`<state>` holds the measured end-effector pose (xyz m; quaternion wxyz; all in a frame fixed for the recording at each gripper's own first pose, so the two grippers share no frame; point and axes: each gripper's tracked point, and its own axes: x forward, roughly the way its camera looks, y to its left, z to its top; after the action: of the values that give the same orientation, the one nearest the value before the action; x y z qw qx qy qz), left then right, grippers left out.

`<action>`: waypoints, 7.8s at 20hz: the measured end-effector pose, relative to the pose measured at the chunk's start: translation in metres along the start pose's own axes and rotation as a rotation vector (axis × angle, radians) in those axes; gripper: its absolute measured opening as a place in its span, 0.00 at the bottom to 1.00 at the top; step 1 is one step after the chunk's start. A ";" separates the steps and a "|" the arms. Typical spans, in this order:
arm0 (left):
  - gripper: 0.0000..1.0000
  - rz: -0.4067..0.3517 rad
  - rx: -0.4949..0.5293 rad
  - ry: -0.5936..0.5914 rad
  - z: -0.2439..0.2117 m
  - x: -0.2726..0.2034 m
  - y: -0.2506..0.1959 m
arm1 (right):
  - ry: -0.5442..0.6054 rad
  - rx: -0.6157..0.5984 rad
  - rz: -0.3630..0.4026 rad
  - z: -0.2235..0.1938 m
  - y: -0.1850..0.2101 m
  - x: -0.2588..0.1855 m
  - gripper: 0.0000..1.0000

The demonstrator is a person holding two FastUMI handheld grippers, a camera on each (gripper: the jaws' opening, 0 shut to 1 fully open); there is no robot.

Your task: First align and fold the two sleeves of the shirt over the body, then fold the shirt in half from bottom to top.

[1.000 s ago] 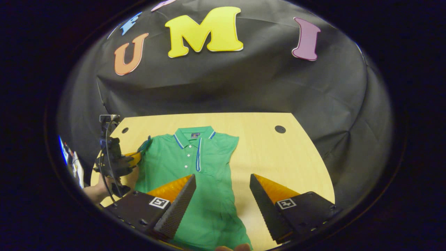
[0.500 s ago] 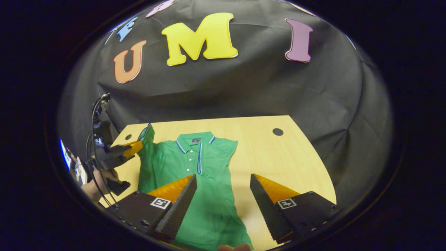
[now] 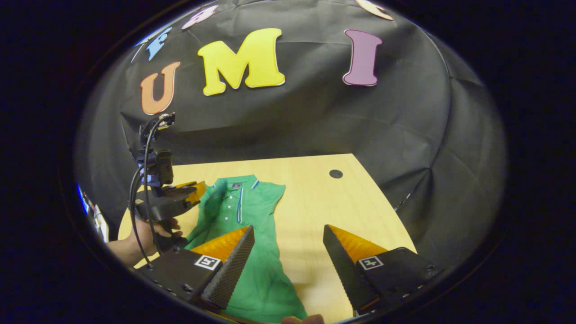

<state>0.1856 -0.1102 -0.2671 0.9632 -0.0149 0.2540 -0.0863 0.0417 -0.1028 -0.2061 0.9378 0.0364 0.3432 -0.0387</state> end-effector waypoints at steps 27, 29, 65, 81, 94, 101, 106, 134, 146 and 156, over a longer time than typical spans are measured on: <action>1.00 0.095 0.008 -0.073 -0.082 -0.290 0.070 | -0.095 -0.202 0.141 -0.122 0.008 -0.095 0.96; 1.00 0.088 0.011 -0.003 -0.121 -0.298 0.078 | -0.057 -0.205 0.131 -0.155 0.002 -0.095 0.96; 0.08 -0.081 -0.094 0.354 -0.238 -0.300 0.045 | 0.255 -0.059 0.243 -0.257 0.001 -0.035 0.00; 0.08 -0.105 -0.101 0.147 -0.106 -0.257 0.046 | 0.077 -0.013 0.282 -0.107 0.011 -0.011 0.00; 0.08 -0.075 -0.059 -0.054 0.040 -0.127 0.063 | -0.066 -0.026 0.302 0.058 0.036 0.096 0.00; 0.08 -0.064 -0.078 -0.122 0.102 -0.048 0.071 | -0.096 -0.038 0.295 0.131 0.056 0.166 0.01; 0.08 -0.045 -0.067 -0.104 0.108 0.000 0.079 | -0.096 -0.052 0.297 0.153 0.065 0.211 0.00; 1.00 0.124 -0.024 -0.135 0.082 -0.049 0.093 | -0.233 -0.127 0.184 0.128 0.065 0.169 0.96; 1.00 0.122 0.011 -0.359 0.121 -0.264 0.052 | -0.465 -0.133 0.158 0.102 0.070 -0.076 0.96; 1.00 0.089 0.010 -0.415 0.080 -0.374 0.028 | -0.530 -0.061 0.115 0.030 0.068 -0.211 0.96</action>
<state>-0.0910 -0.0186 -0.0176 0.9978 -0.0162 0.0502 -0.0401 -0.0933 -0.0277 -0.0443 0.9962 0.0162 0.0843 0.0167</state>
